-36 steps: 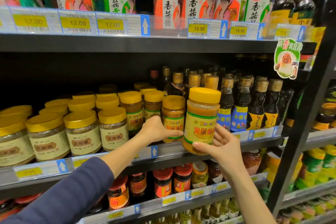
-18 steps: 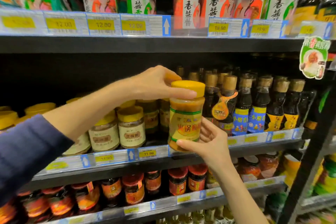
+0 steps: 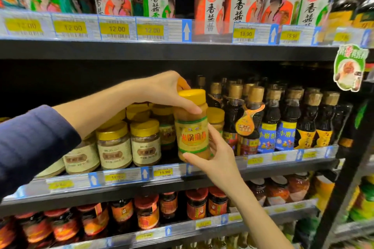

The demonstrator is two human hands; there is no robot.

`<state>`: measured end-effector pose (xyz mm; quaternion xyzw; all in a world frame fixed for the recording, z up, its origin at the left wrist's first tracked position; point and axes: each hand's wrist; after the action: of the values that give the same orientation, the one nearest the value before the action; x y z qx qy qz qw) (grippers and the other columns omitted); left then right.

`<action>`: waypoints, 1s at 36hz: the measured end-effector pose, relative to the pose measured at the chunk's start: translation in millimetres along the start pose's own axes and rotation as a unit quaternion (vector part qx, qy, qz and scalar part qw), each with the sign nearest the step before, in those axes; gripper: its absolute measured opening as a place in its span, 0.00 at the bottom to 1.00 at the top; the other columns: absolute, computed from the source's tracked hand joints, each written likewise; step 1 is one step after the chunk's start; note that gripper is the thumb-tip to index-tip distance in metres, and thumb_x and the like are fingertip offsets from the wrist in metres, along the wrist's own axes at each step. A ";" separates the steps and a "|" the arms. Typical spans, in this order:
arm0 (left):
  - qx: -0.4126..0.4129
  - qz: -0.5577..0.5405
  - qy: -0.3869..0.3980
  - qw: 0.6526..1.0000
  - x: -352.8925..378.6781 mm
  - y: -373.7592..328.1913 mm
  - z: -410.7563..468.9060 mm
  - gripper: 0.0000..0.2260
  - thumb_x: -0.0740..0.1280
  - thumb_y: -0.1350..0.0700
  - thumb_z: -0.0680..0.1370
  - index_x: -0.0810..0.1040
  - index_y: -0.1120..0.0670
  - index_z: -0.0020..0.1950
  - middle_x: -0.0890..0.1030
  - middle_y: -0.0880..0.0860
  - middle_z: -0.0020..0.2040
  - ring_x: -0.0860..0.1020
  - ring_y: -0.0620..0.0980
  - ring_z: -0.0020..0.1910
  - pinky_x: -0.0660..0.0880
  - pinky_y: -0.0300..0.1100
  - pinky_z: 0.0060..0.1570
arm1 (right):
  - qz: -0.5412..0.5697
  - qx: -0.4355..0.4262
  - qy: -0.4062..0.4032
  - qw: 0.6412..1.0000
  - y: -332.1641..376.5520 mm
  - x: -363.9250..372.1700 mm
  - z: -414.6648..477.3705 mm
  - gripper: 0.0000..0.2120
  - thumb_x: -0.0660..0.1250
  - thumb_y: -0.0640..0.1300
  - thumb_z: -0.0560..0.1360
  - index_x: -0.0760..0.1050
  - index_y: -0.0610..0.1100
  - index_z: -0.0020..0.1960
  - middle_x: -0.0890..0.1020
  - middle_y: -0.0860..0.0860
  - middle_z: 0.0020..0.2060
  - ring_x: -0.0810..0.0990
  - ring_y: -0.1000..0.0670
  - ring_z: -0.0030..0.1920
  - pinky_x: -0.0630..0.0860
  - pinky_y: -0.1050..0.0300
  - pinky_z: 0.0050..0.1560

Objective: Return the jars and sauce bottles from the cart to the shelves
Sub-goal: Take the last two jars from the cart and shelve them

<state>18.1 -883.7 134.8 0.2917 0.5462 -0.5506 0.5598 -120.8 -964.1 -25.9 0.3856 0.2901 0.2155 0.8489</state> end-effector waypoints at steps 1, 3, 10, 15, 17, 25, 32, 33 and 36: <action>-0.007 0.000 -0.004 1.000 -1.2 1.0 1.9 0.38 0.68 0.32 0.57 0.75 0.52 0.61 0.79 0.48 0.51 0.77 0.44 0.47 0.77 0.38 0.43 | -0.024 -0.004 0.013 1.000 -0.1 0.3 -0.2 0.42 0.75 0.50 0.66 0.58 0.51 0.74 0.72 0.58 0.66 0.70 0.59 0.66 0.71 0.56 0.66; -0.025 0.008 -0.004 1.000 -2.7 4.3 6.1 0.39 0.67 0.31 0.57 0.74 0.50 0.63 0.78 0.48 0.52 0.76 0.44 0.48 0.76 0.38 0.43 | -0.085 -0.015 0.028 0.996 -5.9 -0.6 -2.5 0.42 0.73 0.52 0.69 0.53 0.50 0.76 0.65 0.58 0.71 0.63 0.60 0.70 0.64 0.60 0.69; -0.074 0.028 0.023 0.997 2.9 20.3 18.2 0.35 0.72 0.35 0.62 0.72 0.49 0.65 0.77 0.49 0.57 0.76 0.48 0.53 0.77 0.44 0.53 | -0.288 -0.018 0.084 0.954 -36.4 -6.0 -19.5 0.32 0.63 0.57 0.75 0.57 0.49 0.75 0.60 0.55 0.74 0.55 0.55 0.74 0.45 0.58 0.75; -0.088 0.026 0.043 0.995 15.0 34.7 26.2 0.36 0.74 0.39 0.63 0.71 0.51 0.67 0.76 0.50 0.60 0.76 0.49 0.56 0.76 0.44 0.55 | -0.421 -0.069 0.116 0.897 -51.7 -5.7 -26.2 0.38 0.50 0.65 0.70 0.61 0.44 0.74 0.66 0.49 0.72 0.62 0.47 0.73 0.39 0.50 0.70; -0.089 0.032 0.051 0.994 21.0 39.7 27.9 0.37 0.75 0.39 0.63 0.70 0.52 0.67 0.76 0.50 0.61 0.75 0.47 0.55 0.75 0.41 0.53 | -0.440 -0.088 0.119 0.886 -52.2 -8.8 -25.6 0.36 0.57 0.62 0.72 0.61 0.44 0.73 0.68 0.49 0.71 0.64 0.46 0.72 0.41 0.46 0.69; -0.088 0.084 0.068 0.990 42.4 48.5 31.9 0.41 0.74 0.35 0.62 0.67 0.53 0.69 0.74 0.52 0.64 0.74 0.50 0.58 0.74 0.42 0.54 | -0.396 -0.101 0.157 0.899 -55.5 -15.7 -26.4 0.36 0.62 0.57 0.75 0.50 0.48 0.77 0.56 0.54 0.75 0.51 0.51 0.76 0.31 0.55 0.70; -0.092 0.067 0.098 0.989 45.2 47.9 31.5 0.36 0.72 0.37 0.65 0.70 0.52 0.67 0.76 0.51 0.61 0.75 0.49 0.55 0.76 0.43 0.53 | -0.388 -0.115 0.151 0.902 -60.5 -15.1 -26.9 0.38 0.64 0.57 0.73 0.50 0.49 0.77 0.56 0.55 0.75 0.50 0.52 0.76 0.32 0.56 0.71; -0.096 0.071 0.100 0.988 45.5 48.2 32.2 0.38 0.72 0.36 0.65 0.68 0.51 0.69 0.75 0.50 0.63 0.75 0.49 0.56 0.75 0.43 0.54 | -0.387 -0.116 0.150 0.902 -60.2 -15.0 -26.5 0.38 0.65 0.56 0.73 0.50 0.49 0.76 0.56 0.55 0.75 0.50 0.52 0.76 0.33 0.55 0.72; -0.101 0.106 0.101 0.984 45.5 46.7 35.3 0.41 0.71 0.35 0.64 0.64 0.51 0.71 0.72 0.51 0.66 0.73 0.51 0.59 0.75 0.44 0.56 | -0.379 -0.111 0.152 0.906 -60.1 -15.1 -26.2 0.38 0.65 0.56 0.72 0.52 0.48 0.76 0.58 0.54 0.74 0.52 0.51 0.75 0.33 0.54 0.72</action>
<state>62.8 -919.6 87.8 0.3443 0.6190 -0.3971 0.5836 -140.7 -995.7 -81.9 0.1124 0.5138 -0.0361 0.8497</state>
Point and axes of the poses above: each hand's wrist, its own z-axis towards the middle knuckle, its own x-axis out of the palm, y = z × x
